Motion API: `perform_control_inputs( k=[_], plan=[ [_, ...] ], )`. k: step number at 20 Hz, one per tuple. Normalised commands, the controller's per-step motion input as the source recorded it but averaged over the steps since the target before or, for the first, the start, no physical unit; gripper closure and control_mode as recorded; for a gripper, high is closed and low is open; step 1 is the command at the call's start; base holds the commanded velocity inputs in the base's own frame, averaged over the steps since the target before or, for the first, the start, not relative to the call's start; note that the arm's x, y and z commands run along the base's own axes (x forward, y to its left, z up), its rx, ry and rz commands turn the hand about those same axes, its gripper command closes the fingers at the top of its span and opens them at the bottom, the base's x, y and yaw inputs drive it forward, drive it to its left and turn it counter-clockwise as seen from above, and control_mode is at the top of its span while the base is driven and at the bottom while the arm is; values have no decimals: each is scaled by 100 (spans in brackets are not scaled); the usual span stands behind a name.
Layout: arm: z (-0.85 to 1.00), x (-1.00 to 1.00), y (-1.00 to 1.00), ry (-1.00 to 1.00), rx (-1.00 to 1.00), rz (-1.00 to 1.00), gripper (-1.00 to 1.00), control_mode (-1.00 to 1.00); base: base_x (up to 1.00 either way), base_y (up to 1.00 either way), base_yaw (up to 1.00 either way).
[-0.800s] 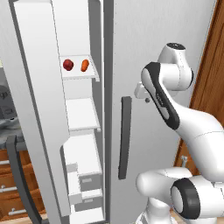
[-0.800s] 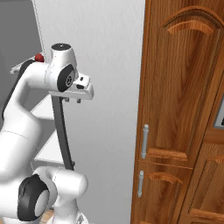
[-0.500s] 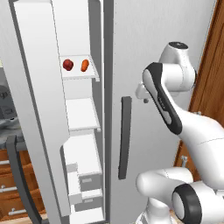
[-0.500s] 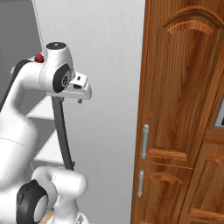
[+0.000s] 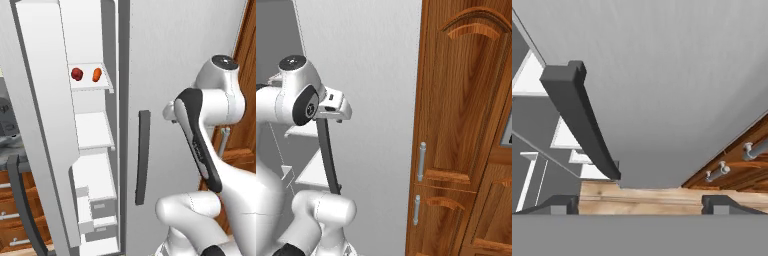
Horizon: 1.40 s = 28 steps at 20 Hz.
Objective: Take the carrot and bell pepper out of the freezer and place them in the tupperware container on the counter. Then put the tupperware containing the vegetables back in the freezer.
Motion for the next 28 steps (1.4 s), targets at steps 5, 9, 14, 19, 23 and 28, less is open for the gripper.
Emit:
perform_control_inputs(
  k=[5, 9, 14, 19, 23, 28],
  plan=[
    [1, -65, 0, -8, 0, -7, -100, -100, 0, 0, 0],
    [0, -29, 0, -1, 0, -4, -100, -100, 0, 0, 0],
    [0, 0, 0, 0, 0, 0, -100, 100, 27, 17, 0],
    [0, 0, 0, 0, 0, 0, -100, 100, 17, 33, 0],
    [0, 0, 0, 0, 0, 0, -100, 100, 0, 59, 0],
    [0, 0, 0, 0, 0, 0, -100, 100, 15, 72, 0]
  ],
)
